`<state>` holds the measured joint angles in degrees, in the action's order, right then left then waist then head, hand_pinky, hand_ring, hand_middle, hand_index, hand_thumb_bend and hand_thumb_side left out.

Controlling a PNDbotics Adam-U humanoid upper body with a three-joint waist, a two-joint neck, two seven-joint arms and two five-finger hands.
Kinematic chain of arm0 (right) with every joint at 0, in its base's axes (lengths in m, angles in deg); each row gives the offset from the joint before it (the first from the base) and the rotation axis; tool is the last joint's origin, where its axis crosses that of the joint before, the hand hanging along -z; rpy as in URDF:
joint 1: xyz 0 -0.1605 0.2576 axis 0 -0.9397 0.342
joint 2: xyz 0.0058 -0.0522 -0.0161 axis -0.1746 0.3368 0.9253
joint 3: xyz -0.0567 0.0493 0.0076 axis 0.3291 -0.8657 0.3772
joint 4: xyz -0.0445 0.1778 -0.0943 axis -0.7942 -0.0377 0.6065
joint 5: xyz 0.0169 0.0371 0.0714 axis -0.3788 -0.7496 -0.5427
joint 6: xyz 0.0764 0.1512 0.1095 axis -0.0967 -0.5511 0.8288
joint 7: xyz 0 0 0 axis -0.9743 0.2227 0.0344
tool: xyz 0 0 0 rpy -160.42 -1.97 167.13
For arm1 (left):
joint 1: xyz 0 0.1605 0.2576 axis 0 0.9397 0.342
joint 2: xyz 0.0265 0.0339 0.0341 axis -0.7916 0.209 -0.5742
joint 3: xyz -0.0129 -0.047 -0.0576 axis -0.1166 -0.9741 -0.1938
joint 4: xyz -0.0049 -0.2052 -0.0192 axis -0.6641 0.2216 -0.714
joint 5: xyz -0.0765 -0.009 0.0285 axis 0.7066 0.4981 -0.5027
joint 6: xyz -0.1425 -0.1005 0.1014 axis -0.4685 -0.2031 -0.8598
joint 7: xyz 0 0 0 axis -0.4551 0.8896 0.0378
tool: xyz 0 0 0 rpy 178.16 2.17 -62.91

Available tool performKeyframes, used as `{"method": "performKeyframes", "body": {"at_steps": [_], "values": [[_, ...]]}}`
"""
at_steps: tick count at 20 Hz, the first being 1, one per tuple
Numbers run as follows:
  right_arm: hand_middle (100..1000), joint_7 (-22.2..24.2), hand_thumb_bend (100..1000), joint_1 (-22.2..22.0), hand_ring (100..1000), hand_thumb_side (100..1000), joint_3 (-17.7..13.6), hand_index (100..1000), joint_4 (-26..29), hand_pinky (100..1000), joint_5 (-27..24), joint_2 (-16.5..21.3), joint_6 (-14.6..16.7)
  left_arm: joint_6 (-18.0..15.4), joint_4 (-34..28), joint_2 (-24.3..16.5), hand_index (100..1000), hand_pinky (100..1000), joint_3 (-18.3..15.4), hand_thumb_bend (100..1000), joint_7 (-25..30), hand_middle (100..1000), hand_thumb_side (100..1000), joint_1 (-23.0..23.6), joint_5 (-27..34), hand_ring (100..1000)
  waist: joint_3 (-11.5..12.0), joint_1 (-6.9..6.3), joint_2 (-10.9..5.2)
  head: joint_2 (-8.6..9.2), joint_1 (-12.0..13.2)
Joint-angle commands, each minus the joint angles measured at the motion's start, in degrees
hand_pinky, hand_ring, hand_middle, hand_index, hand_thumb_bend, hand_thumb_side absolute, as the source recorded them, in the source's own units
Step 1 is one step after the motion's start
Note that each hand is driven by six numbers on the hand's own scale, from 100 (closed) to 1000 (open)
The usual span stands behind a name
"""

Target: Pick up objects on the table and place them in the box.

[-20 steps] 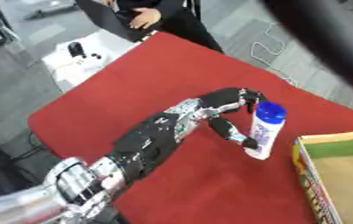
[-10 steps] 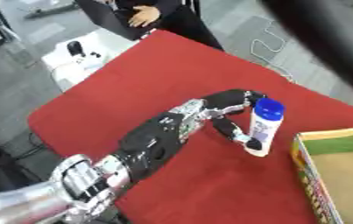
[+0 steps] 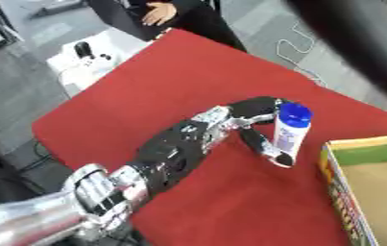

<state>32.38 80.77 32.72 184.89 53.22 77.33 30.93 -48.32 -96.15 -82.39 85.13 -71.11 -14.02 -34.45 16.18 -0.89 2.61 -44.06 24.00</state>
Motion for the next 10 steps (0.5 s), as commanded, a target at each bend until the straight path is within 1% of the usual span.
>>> {"method": "performKeyframes", "body": {"at_steps": [1, 2, 3, 4, 5, 6, 7, 8, 10], "values": [[337, 0.46, 114, 0.78, 286, 941, -0.73, 406, 1.06, 100, -0.83, 1.89, -0.05, 0.56, -0.34, -0.49, 832, 594, -0.63, 626, -0.70, 642, 887, -1.07, -0.59, 390, -0.17, 0.01, -0.49, 0.48, 0.89], [337, 0.58, 114, 0.85, 286, 941, -0.73, 407, 1.06, 100, -1.00, 1.92, -0.08, 0.85, -0.21, -0.52, 823, 489, -0.65, 621, -0.77, 622, 828, -0.97, -0.86, 347, -0.24, -0.02, -0.48, 0.52, 1.03], [337, 0.69, 113, 0.92, 285, 940, -0.74, 408, 1.06, 100, -1.17, 1.95, -0.11, 1.19, -0.09, -0.50, 797, 304, -0.67, 606, -0.81, 569, 742, -0.88, -1.15, 263, -0.30, -0.02, -0.47, 0.57, 1.15], [336, 0.74, 113, 0.98, 285, 940, -0.80, 408, 1.06, 100, -1.34, 1.98, -0.12, 1.65, 0.07, -0.45, 776, 206, -0.74, 574, -0.92, 524, 685, -0.71, -1.34, 205, -0.36, -0.03, -0.45, 0.60, 1.26], [336, 0.79, 113, 1.02, 285, 940, -0.86, 408, 1.06, 100, -1.49, 2.00, -0.13, 2.13, 0.18, -0.37, 785, 240, -0.77, 590, -1.07, 544, 709, -0.63, -1.48, 227, -0.40, -0.03, -0.45, 0.62, 1.33], [336, 0.83, 113, 1.04, 285, 939, -0.92, 407, 1.06, 100, -1.63, 2.00, -0.11, 2.79, 0.37, -0.25, 726, 100, -0.96, 469, -1.36, 465, 663, -0.46, -1.36, 124, -0.43, -0.01, -0.42, 0.62, 1.32], [336, 0.88, 114, 1.05, 285, 939, -0.97, 407, 1.06, 100, -1.73, 2.00, -0.08, 3.49, 0.58, -0.07, 693, 100, -1.20, 322, -1.85, 440, 708, -0.31, -0.89, 100, -0.44, 0.01, -0.40, 0.59, 1.29], [336, 0.93, 113, 1.04, 285, 939, -1.02, 408, 1.06, 100, -1.80, 1.99, -0.08, 4.30, 0.86, 0.17, 664, 100, -1.69, 243, -2.79, 411, 756, -0.09, 0.39, 100, -0.45, 0.03, -0.38, 0.51, 1.16], [336, 0.96, 113, 1.04, 285, 938, -1.14, 410, 1.06, 100, -1.96, 1.97, -0.10, 5.39, 1.46, 0.39, 594, 100, -1.81, 243, -3.94, 295, 748, 0.19, 2.85, 100, -0.40, 0.01, -0.38, 0.45, 0.99]]}}
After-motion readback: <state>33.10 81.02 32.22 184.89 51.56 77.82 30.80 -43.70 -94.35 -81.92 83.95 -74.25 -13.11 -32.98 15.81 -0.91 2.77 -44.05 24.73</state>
